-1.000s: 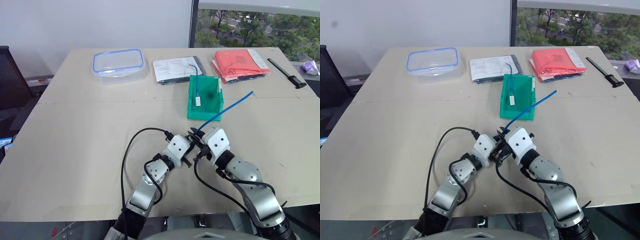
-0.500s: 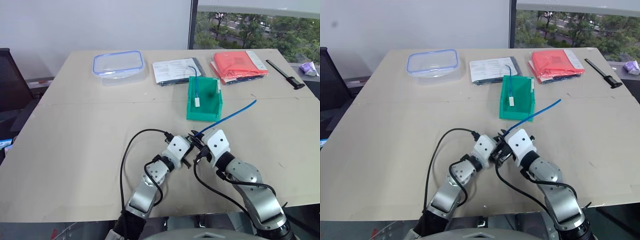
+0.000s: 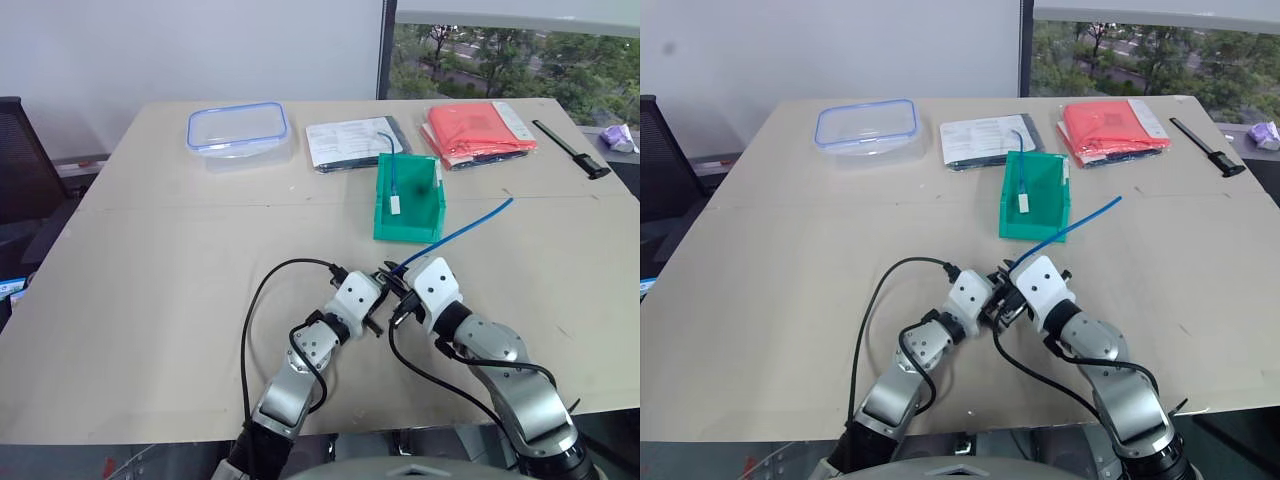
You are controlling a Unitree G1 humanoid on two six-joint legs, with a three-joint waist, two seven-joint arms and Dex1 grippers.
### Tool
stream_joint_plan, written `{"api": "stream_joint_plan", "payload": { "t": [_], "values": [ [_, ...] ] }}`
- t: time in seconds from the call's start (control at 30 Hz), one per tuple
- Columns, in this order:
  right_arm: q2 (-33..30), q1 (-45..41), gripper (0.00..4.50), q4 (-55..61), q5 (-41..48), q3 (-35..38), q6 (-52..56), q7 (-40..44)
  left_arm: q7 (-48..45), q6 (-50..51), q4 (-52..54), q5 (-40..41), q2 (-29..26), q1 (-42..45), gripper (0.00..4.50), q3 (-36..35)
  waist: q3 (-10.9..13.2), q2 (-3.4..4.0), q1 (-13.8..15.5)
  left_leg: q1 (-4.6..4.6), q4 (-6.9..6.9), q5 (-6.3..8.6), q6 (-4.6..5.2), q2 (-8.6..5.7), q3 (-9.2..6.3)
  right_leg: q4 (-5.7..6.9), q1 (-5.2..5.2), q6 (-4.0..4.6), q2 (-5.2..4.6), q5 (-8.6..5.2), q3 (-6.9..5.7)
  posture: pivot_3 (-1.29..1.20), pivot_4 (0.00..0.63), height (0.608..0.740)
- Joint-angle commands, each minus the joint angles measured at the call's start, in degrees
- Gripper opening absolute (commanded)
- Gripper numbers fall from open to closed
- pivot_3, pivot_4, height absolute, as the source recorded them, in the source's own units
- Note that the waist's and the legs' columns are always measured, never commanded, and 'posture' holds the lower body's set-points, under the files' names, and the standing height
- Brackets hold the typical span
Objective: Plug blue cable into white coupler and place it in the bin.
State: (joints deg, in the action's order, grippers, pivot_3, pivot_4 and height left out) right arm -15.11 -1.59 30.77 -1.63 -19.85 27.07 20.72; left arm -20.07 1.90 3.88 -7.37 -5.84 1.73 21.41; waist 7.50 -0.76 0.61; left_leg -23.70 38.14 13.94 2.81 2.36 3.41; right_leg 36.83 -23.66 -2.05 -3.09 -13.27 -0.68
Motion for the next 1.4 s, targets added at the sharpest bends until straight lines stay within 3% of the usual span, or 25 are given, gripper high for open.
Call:
{"api": "stream_joint_plan", "payload": {
  "t": [0.03, 0.3, 0.4, 0.53, 0.7, 0.73, 0.77, 0.9, 1.07, 1.2, 1.37, 1.4],
  "values": [
    [0.94, 0.1, 0.0, -5.01, -0.19, -0.9, 2.92, -0.52, -0.57, 0.9, -1.53, -0.7, -0.28, -2.27, 0.4, 2.36, -0.11, 0.02, 0.01, 0.0, 0.0, 0.0, 0.0, 0.0, 0.0, 0.0, 0.0, 0.0, 0.0, 0.0, -0.01, 0.0, 0.15, 0.737],
    [1.16, 3.93, 0.0, -15.06, 1.04, -1.98, 8.71, 0.72, -0.5, 1.71, -1.23, -0.28, -0.4, -2.08, 0.4, 1.8, -1.2, -0.11, -0.22, 0.29, -0.19, 0.01, 0.0, 0.02, 0.02, -0.03, 0.11, -0.01, -0.03, -0.03, 0.03, 0.0, 0.15, 0.737],
    [2.87, 3.41, 0.0, -15.84, 2.09, -0.98, 0.87, 0.41, -0.46, 2.06, -1.19, -0.26, -0.39, -1.68, 0.4, 1.57, -1.6, -0.18, -0.4, 1.0, -0.74, 0.02, -0.02, 0.01, 0.2, -0.13, 0.46, -0.09, -0.12, -0.24, 0.2, 0.0, 0.15, 0.737],
    [6.31, -0.3, 0.0, -14.37, 4.2, 1.77, -9.95, 0.21, -1.98, 2.4, -1.14, 2.71, 0.09, -1.48, 0.4, 0.05, -1.58, -0.03, -0.73, 1.07, -0.91, 0.06, -0.09, 0.05, 0.1, -0.16, 0.46, -0.04, -0.22, -0.3, 0.16, 0.0, 0.15, 0.737],
    [5.02, -3.68, 0.0, -14.94, 4.19, 2.07, -11.99, 2.37, -3.98, 3.23, 1.11, 5.28, -1.14, -1.29, 2.78, -1.27, -0.91, 0.0, -1.09, 0.85, -0.88, 0.0, -0.01, 0.02, 0.11, -0.13, 0.3, 0.01, -0.14, -0.27, 0.2, 0.0, 0.15, 0.737],
    [4.82, -4.57, 0.0, -14.44, 4.96, 2.61, -11.38, 2.95, -4.4, 4.6, 2.57, 5.42, -2.13, -1.76, 2.99, -1.66, -0.84, -0.02, -1.11, 0.83, -0.87, 0.0, -0.01, -0.02, 0.13, -0.13, 0.3, 0.14, -0.06, -0.19, 0.21, 0.0, 0.15, 0.737],
    [4.68, -5.42, 0.0, -13.73, 6.08, 3.22, -10.71, 3.68, -5.33, 6.33, 4.49, 6.43, -3.1, -2.47, 3.5, -2.21, -0.73, -0.12, -1.17, 0.81, -0.88, 0.0, -0.01, -0.02, 0.15, -0.14, 0.27, 0.19, -0.07, -0.16, 0.24, 0.0, 0.15, 0.737],
    [2.65, -10.47, 0.0, -6.21, 18.47, 8.07, 0.25, 10.08, -7.07, 21.33, 19.8, 13.6, -7.71, -4.51, 3.5, -8.53, -0.1, -0.3, -1.54, 0.54, -0.92, 0.01, -0.01, 0.02, 0.23, -0.12, 0.02, 0.21, -0.13, -0.14, 0.34, 0.0, 0.15, 0.737],
    [-5.68, -25.3, 0.0, -5.56, 35.95, 18.81, 19.69, 16.06, -7.57, 45.58, 36.9, 30.06, -12.18, 3.33, 3.5, -20.79, 0.9, -0.29, -1.03, -0.08, -0.63, -0.03, -0.02, 0.06, -0.1, 0.01, -0.4, 0.21, -0.04, -0.11, 0.02, 0.0, 0.15, 0.737],
    [-11.6, -39.06, 0.0, -18.55, 38.93, 21.15, 29.59, 18.38, -6.96, 59.14, 39.5, 38.66, -15.79, 12.89, 3.5, -27.14, 1.05, -0.29, -1.24, -0.05, -0.61, -0.04, -0.03, -0.11, -0.12, -0.07, -0.23, 0.14, -0.04, -0.08, -0.05, 0.0, 0.15, 0.737],
    [-12.02, -53.82, 0.0, -46.19, 29.99, 17.05, 22.38, 21.51, -2.77, 69.89, 37.78, 45.02, -13.94, 24.66, 3.5, -31.03, 1.31, -0.47, -1.31, -0.11, -0.67, -0.05, -0.03, -0.26, -0.08, -0.09, -0.26, -0.06, 0.1, 0.03, 0.02, 0.0, 0.15, 0.737],
    [-11.26, -56.58, 0.36, -52.2, 28.4, 16.85, 20.6, 21.56, -2.04, 71.22, 37.5, 45.38, -13.65, 26.05, 3.52, -31.2, 1.31, -0.48, -1.33, -0.15, -0.68, -0.05, -0.03, -0.26, -0.1, -0.13, -0.28, -0.07, 0.13, 0.03, 0.01, 0.0, 0.15, 0.737]
  ]
}}
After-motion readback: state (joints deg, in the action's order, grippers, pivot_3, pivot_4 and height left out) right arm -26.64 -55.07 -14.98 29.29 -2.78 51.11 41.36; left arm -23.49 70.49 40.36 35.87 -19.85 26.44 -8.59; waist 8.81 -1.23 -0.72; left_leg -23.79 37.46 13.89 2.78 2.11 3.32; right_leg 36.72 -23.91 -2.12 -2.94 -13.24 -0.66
